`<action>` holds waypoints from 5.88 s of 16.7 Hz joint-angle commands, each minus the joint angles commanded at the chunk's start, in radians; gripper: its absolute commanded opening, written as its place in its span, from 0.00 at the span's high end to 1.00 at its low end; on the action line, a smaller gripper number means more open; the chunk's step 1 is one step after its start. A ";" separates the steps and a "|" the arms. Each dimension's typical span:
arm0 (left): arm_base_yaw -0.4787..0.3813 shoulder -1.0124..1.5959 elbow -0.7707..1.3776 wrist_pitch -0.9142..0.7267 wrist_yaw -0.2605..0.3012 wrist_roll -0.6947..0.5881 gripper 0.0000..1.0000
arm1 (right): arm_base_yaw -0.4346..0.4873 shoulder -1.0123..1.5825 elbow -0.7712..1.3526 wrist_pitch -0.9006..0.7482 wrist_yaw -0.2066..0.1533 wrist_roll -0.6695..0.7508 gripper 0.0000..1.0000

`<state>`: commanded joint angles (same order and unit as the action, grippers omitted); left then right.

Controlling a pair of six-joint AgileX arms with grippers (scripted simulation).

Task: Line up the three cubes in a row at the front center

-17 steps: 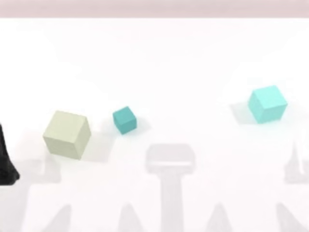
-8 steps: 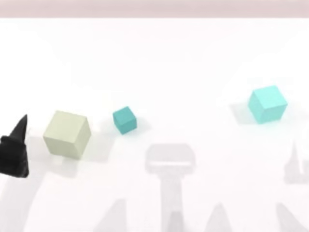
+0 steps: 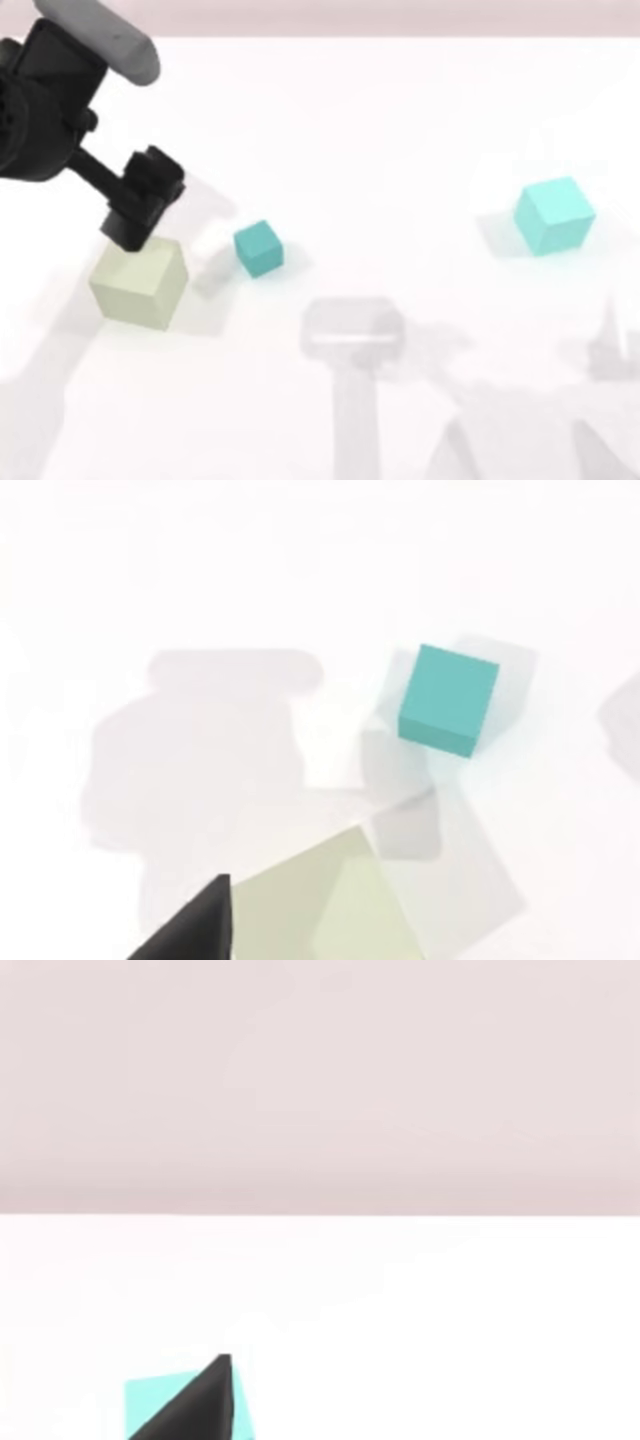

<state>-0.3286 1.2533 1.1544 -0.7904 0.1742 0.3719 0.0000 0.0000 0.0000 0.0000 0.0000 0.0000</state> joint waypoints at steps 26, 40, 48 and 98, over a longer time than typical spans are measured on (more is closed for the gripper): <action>-0.149 1.043 0.762 -0.404 -0.170 0.188 0.00 | 0.000 0.000 0.000 0.000 0.000 0.000 0.00; -0.149 1.110 0.604 -0.176 -0.169 0.188 0.30 | 0.000 0.000 0.000 0.000 0.000 0.000 0.00; -0.149 1.110 0.604 -0.176 -0.169 0.188 0.90 | 0.000 0.000 0.000 0.000 0.000 0.000 0.00; -0.658 1.055 0.694 -0.292 -0.154 0.219 1.00 | 0.000 0.000 0.000 0.000 0.000 0.000 0.00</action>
<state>-0.9862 2.3082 1.8486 -1.0829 0.0197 0.5904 0.0000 0.0000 0.0000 0.0000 0.0000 0.0000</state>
